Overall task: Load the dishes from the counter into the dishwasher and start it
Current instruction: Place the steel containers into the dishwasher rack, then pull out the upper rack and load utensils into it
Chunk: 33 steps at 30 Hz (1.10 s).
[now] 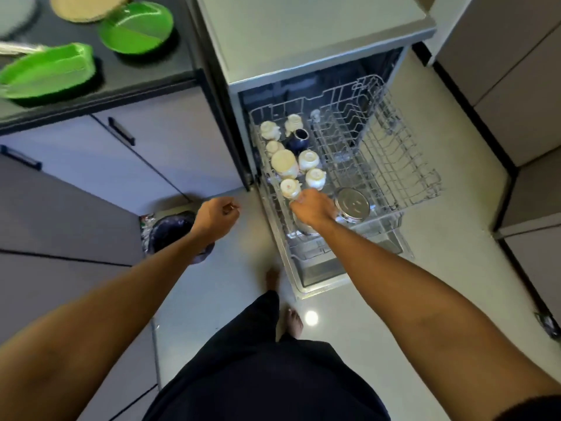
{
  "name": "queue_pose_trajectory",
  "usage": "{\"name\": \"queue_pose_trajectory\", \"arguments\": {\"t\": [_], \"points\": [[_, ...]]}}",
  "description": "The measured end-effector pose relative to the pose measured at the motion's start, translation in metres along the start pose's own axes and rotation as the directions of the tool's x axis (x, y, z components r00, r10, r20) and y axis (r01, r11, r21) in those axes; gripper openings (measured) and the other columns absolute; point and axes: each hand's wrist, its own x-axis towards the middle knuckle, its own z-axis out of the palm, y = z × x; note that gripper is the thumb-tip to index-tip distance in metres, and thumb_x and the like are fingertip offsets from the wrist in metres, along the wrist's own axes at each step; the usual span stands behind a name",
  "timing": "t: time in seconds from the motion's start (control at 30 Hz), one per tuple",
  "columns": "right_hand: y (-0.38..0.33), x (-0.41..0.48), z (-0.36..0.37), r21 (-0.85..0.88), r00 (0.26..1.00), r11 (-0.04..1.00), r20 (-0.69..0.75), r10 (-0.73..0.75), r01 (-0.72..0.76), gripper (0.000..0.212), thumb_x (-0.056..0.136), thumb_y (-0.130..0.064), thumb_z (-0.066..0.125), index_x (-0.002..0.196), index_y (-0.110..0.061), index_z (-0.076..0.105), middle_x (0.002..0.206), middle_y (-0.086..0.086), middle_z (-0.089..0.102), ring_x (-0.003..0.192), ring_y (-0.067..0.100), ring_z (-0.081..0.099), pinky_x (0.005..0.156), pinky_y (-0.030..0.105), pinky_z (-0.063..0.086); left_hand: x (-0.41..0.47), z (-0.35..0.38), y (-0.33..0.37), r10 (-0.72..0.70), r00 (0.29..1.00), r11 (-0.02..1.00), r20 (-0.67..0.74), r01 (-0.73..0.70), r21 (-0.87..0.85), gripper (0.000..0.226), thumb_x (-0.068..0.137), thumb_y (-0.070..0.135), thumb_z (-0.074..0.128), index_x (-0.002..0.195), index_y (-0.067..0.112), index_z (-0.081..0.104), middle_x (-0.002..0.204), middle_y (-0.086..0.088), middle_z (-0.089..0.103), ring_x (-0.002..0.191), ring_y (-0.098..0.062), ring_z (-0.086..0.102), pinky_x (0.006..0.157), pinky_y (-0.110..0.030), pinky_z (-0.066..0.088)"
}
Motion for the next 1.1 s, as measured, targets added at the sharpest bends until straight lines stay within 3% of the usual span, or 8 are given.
{"name": "queue_pose_trajectory", "arguments": {"t": [0.1, 0.17, 0.33, 0.53, 0.63, 0.77, 0.93, 1.1], "points": [[-0.040, -0.012, 0.007, -0.010, 0.993, 0.993, -0.003, -0.122, 0.122, 0.012, 0.086, -0.035, 0.064, 0.085, -0.023, 0.067, 0.102, 0.009, 0.072, 0.100, 0.035, 0.066, 0.081, 0.036, 0.051, -0.033, -0.034, -0.026, -0.051, 0.988, 0.999, -0.149, 0.048, -0.023, 0.014, 0.085, 0.024, 0.062, 0.090, 0.017, 0.074, 0.082, -0.004, 0.073, 0.081, -0.025, 0.068, 0.074, -0.031, 0.048], [-0.074, -0.021, 0.017, -0.036, 0.978, 0.977, 0.024, -0.210, 0.210, 0.014, 0.085, -0.037, 0.066, 0.075, -0.027, 0.062, 0.096, 0.004, 0.073, 0.096, 0.030, 0.067, 0.079, 0.034, 0.051, -0.056, -0.060, -0.050, -0.110, 0.963, 0.994, -0.246, 0.101, -0.048, 0.018, 0.084, 0.025, 0.062, 0.090, 0.016, 0.075, 0.087, -0.006, 0.075, 0.086, -0.025, 0.068, 0.076, -0.031, 0.048], [-0.162, -0.043, 0.049, -0.118, 0.912, 0.904, 0.081, -0.403, 0.410, 0.020, 0.083, -0.043, 0.066, 0.089, -0.025, 0.072, 0.099, 0.002, 0.074, 0.098, 0.031, 0.067, 0.082, 0.036, 0.054, -0.106, -0.124, -0.112, -0.311, 0.856, 0.950, -0.413, 0.278, -0.141, 0.015, 0.084, 0.020, 0.063, 0.090, 0.017, 0.076, 0.085, -0.004, 0.073, 0.089, -0.024, 0.068, 0.079, -0.029, 0.047], [-0.270, -0.072, 0.106, -0.164, 0.817, 0.801, 0.170, -0.552, 0.575, 0.022, 0.087, -0.047, 0.066, 0.094, -0.027, 0.071, 0.105, 0.004, 0.072, 0.100, 0.032, 0.066, 0.077, 0.032, 0.047, -0.162, -0.187, -0.191, -0.444, 0.728, 0.896, -0.522, 0.372, -0.243, 0.012, 0.085, 0.014, 0.064, 0.089, 0.015, 0.075, 0.079, -0.002, 0.071, 0.082, -0.022, 0.069, 0.077, -0.029, 0.051], [-0.332, -0.094, 0.145, -0.160, 0.765, 0.750, 0.198, -0.613, 0.642, 0.020, 0.088, -0.043, 0.066, 0.094, -0.026, 0.073, 0.105, 0.006, 0.072, 0.100, 0.033, 0.066, 0.079, 0.035, 0.050, -0.185, -0.222, -0.240, -0.485, 0.665, 0.874, -0.567, 0.391, -0.289, 0.011, 0.085, 0.014, 0.064, 0.089, 0.017, 0.075, 0.078, 0.000, 0.070, 0.078, -0.020, 0.069, 0.076, -0.029, 0.052], [-0.400, -0.120, 0.194, -0.148, 0.710, 0.696, 0.221, -0.669, 0.702, 0.019, 0.088, -0.042, 0.066, 0.093, -0.025, 0.073, 0.103, 0.006, 0.073, 0.099, 0.033, 0.066, 0.084, 0.038, 0.055, -0.202, -0.261, -0.292, -0.467, 0.637, 0.882, -0.613, 0.384, -0.273, 0.011, 0.084, 0.014, 0.066, 0.090, 0.016, 0.075, 0.086, -0.004, 0.071, 0.078, -0.021, 0.066, 0.073, -0.028, 0.050], [-0.475, -0.146, 0.256, -0.120, 0.612, 0.604, 0.266, -0.745, 0.788, 0.018, 0.090, -0.042, 0.065, 0.095, -0.025, 0.072, 0.094, -0.001, 0.071, 0.089, 0.025, 0.065, 0.071, 0.030, 0.047, -0.219, -0.299, -0.358, -0.450, 0.585, 0.886, -0.675, 0.387, -0.256, 0.012, 0.083, 0.011, 0.069, 0.093, 0.012, 0.076, 0.095, -0.010, 0.068, 0.090, -0.026, 0.063, 0.076, -0.021, 0.037], [-0.536, -0.161, 0.312, -0.044, 0.484, 0.499, 0.334, -0.809, 0.865, 0.032, 0.092, -0.042, 0.065, 0.119, -0.024, 0.067, 0.120, 0.000, 0.065, 0.109, 0.023, 0.061, 0.085, 0.031, 0.046, -0.230, -0.316, -0.417, -0.528, 0.557, 0.826, -0.641, 0.514, -0.234, 0.027, 0.084, 0.031, 0.068, 0.109, 0.022, 0.069, 0.113, -0.001, 0.062, 0.107, -0.021, 0.055, 0.087, -0.030, 0.040]]}}
